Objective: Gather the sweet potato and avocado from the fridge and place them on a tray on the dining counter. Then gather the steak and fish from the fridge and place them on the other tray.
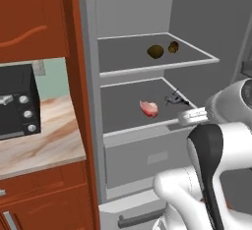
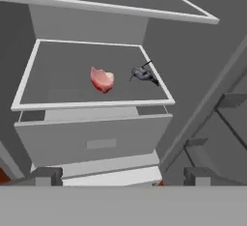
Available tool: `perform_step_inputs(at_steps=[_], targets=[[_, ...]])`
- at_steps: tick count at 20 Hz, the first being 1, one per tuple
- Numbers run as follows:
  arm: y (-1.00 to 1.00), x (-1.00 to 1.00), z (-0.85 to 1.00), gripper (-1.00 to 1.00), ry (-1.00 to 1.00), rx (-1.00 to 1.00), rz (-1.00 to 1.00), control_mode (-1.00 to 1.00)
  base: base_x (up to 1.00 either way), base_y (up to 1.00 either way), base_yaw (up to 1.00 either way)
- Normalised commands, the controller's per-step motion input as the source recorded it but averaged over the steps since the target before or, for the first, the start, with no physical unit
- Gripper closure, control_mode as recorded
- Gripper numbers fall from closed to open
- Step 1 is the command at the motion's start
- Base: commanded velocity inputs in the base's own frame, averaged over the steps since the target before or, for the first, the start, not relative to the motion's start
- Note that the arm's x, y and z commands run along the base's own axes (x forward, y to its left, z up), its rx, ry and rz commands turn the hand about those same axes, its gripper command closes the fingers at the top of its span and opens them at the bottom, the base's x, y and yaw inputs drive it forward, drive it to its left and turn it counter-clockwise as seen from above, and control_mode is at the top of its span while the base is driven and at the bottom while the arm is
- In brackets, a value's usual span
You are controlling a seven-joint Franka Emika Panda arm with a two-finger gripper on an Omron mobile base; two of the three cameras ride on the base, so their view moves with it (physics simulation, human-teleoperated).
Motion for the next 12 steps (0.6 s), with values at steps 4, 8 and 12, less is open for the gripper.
perform_step_inputs(at_steps=[4,8,12], targets=[[-0.07,0.15,0.00,-1.00,0.04,0.02,0.05,-1.00,0.40,-0.16,0.18],[-0.17,0.85,-0.07,-1.00,0.17,0.06,0.18,-1.00,0.00,0.00,0.00],[0.00,0.65,-0.51,-1.00,0.24,0.01,0.09,-1.00,0.00,0.00,0.00]])
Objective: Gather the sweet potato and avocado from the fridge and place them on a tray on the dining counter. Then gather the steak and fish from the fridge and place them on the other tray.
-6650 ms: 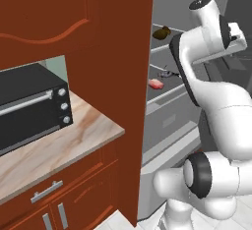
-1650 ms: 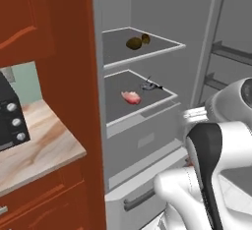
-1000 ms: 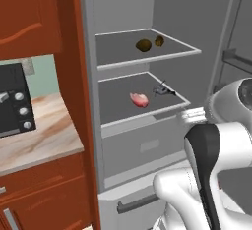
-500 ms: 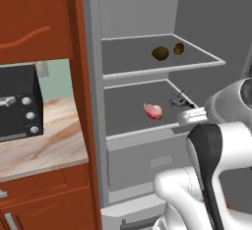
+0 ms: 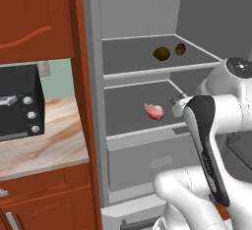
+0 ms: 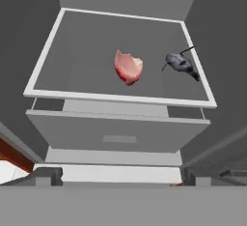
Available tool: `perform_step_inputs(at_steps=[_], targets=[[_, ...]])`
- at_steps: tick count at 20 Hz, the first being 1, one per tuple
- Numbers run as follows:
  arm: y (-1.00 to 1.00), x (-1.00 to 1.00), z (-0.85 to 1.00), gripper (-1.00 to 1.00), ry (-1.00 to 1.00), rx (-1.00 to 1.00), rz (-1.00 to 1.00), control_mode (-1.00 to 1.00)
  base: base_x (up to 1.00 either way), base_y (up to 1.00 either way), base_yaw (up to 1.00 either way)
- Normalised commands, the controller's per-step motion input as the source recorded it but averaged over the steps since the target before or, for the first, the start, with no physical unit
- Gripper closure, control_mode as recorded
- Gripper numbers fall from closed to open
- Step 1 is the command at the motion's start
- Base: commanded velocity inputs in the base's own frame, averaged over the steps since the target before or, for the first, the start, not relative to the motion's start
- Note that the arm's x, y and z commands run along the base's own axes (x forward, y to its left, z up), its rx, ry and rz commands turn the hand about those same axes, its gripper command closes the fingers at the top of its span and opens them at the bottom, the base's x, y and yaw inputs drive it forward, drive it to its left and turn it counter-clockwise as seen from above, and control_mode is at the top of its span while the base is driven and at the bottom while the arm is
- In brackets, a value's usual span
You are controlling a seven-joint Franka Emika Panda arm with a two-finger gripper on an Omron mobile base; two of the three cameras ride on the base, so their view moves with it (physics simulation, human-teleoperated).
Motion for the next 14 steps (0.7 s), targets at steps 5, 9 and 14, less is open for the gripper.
perform_step_inputs(at_steps=[5,9,14], targets=[[0.00,0.51,-0.57,-1.00,0.20,0.00,0.05,-1.00,0.00,0.00,0.00],[0.00,0.14,-0.25,-1.00,0.03,0.00,0.00,-1.00,0.00,0.00,0.00],[0.00,0.25,-0.06,-1.00,0.00,0.00,-0.01,-1.00,0.00,0.00,0.00]])
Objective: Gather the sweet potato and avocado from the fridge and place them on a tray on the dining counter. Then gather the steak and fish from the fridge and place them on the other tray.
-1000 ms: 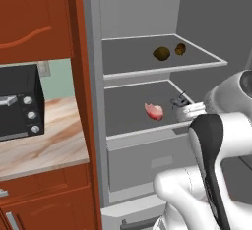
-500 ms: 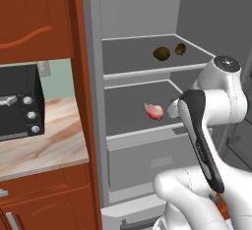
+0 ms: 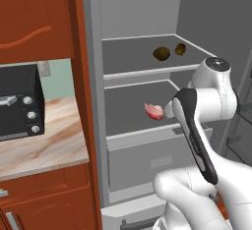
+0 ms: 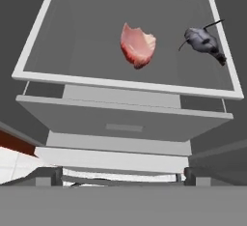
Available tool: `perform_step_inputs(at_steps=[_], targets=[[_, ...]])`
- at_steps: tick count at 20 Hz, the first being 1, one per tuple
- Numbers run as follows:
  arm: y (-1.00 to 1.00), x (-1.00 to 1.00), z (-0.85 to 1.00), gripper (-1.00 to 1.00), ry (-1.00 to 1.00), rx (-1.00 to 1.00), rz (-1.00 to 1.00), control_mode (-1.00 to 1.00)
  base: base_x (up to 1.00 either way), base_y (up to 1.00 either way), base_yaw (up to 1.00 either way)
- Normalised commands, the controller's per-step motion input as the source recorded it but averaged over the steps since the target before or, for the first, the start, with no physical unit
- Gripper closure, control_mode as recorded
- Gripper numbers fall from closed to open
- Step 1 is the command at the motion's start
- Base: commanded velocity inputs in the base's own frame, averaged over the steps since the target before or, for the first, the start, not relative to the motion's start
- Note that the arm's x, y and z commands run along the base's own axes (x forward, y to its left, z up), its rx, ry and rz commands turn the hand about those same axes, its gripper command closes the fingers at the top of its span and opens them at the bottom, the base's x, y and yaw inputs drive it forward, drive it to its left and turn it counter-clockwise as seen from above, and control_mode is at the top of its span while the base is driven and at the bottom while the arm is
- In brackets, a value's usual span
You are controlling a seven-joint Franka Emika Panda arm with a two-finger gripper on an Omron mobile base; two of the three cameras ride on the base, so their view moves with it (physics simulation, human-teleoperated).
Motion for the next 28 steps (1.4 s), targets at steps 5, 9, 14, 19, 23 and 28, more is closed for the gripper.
perform_step_inputs(at_steps=[5,9,14,19,23,28], targets=[[0.00,0.18,-0.17,-1.00,0.00,0.00,-0.04,-1.00,0.00,0.00,0.00],[0.00,0.04,-0.33,-1.00,-0.04,0.00,-0.01,-1.00,0.00,0.00,0.00],[0.02,0.13,-0.15,-1.00,-0.04,0.00,0.00,-1.00,0.00,0.00,0.00],[0.08,0.18,-0.03,-1.00,-0.07,-0.07,0.00,-1.00,0.00,0.00,0.00],[0.12,0.21,-0.03,-1.00,-0.01,-0.13,0.00,-1.00,0.00,0.00,0.00],[0.01,0.41,-0.05,-1.00,0.04,-0.02,0.02,-1.00,0.00,0.00,0.00]])
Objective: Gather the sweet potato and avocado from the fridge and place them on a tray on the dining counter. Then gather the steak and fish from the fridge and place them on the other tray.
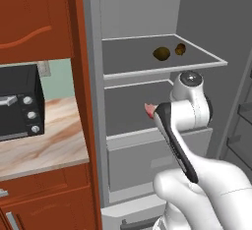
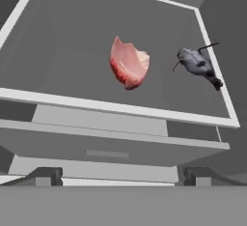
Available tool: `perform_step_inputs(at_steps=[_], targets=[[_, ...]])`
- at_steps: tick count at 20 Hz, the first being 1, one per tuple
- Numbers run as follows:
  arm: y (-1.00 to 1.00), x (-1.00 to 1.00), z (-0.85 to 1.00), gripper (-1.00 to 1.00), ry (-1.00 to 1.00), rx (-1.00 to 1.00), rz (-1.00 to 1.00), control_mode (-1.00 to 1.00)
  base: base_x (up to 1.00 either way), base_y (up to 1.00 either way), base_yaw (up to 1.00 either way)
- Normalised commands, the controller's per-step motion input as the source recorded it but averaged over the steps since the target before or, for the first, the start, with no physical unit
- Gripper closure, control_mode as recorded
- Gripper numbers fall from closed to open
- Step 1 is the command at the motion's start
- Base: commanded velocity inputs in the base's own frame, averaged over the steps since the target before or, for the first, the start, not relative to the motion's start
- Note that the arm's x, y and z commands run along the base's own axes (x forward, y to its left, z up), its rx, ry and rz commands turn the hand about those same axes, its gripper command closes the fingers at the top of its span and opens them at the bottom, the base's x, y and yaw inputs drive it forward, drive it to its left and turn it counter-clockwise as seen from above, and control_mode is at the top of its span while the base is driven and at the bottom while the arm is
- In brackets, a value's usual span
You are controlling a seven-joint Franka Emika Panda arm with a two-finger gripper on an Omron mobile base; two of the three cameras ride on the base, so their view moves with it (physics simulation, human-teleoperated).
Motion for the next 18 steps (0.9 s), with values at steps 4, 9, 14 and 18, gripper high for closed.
perform_step_inputs(at_steps=[4,9,14,18], targets=[[0.00,0.56,-0.14,-1.00,0.14,0.00,0.03,-1.00,0.00,0.00,0.00],[0.00,0.39,-0.28,-1.00,0.09,0.00,0.03,-1.00,0.00,0.00,0.00],[0.00,0.24,-0.30,-1.00,0.02,0.00,0.00,-1.00,0.00,0.00,0.00],[0.00,0.12,-0.32,-1.00,0.00,0.00,0.00,-1.00,0.00,0.00,0.00]])
